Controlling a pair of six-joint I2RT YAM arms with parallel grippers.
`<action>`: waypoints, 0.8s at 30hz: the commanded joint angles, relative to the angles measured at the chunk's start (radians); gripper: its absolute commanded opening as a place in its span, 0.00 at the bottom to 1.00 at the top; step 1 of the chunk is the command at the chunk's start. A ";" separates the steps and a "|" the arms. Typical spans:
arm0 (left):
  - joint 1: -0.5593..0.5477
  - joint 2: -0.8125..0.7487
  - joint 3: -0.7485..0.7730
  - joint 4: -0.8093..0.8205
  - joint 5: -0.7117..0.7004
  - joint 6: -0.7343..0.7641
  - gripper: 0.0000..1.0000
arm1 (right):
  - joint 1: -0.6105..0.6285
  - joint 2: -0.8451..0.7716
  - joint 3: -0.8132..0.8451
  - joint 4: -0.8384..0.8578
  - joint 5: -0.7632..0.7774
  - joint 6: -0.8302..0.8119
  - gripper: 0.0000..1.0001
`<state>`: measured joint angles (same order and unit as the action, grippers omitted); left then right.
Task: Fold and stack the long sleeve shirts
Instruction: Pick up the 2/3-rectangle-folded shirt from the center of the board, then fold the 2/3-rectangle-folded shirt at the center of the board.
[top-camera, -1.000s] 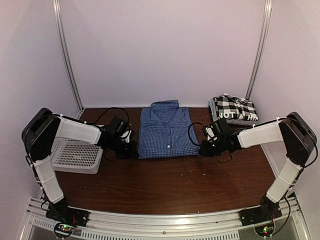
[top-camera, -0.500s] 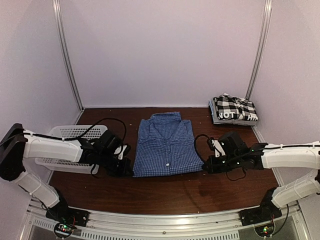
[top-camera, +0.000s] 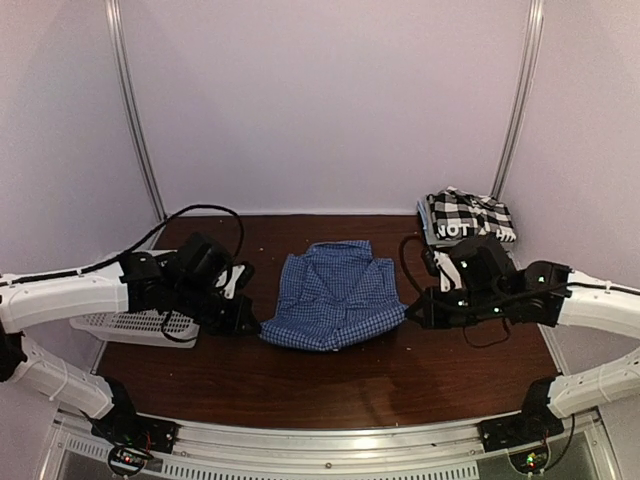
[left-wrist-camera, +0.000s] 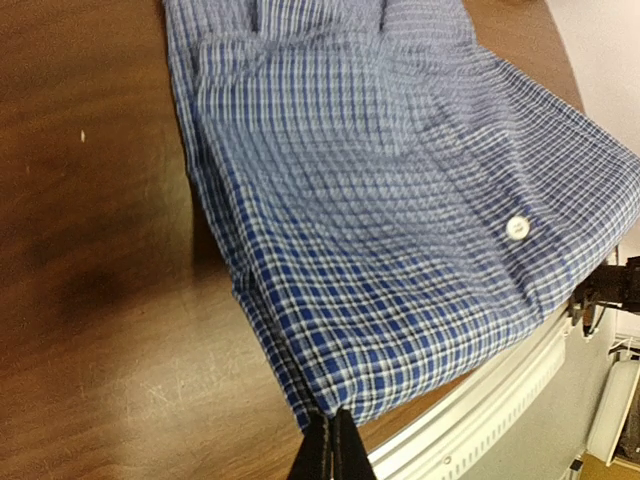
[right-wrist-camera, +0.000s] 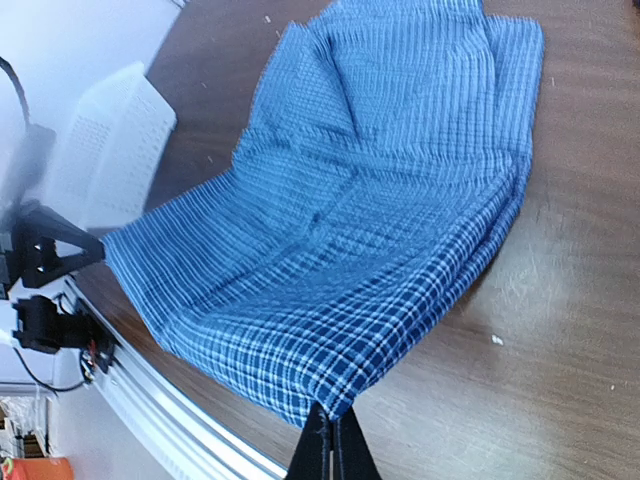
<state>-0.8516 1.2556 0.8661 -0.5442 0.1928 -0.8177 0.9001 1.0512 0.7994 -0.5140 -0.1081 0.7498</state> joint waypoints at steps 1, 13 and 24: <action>0.071 0.058 0.215 -0.073 0.017 0.115 0.00 | -0.067 0.090 0.238 -0.055 0.058 -0.047 0.00; 0.397 0.918 0.953 0.058 0.377 0.289 0.00 | -0.510 0.785 0.549 0.258 -0.164 -0.187 0.00; 0.418 1.132 1.187 0.107 0.381 0.216 0.00 | -0.564 0.937 0.639 0.259 -0.163 -0.222 0.00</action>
<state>-0.4335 2.4687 2.0235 -0.5030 0.5407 -0.5892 0.3344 2.0655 1.4391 -0.2913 -0.2653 0.5549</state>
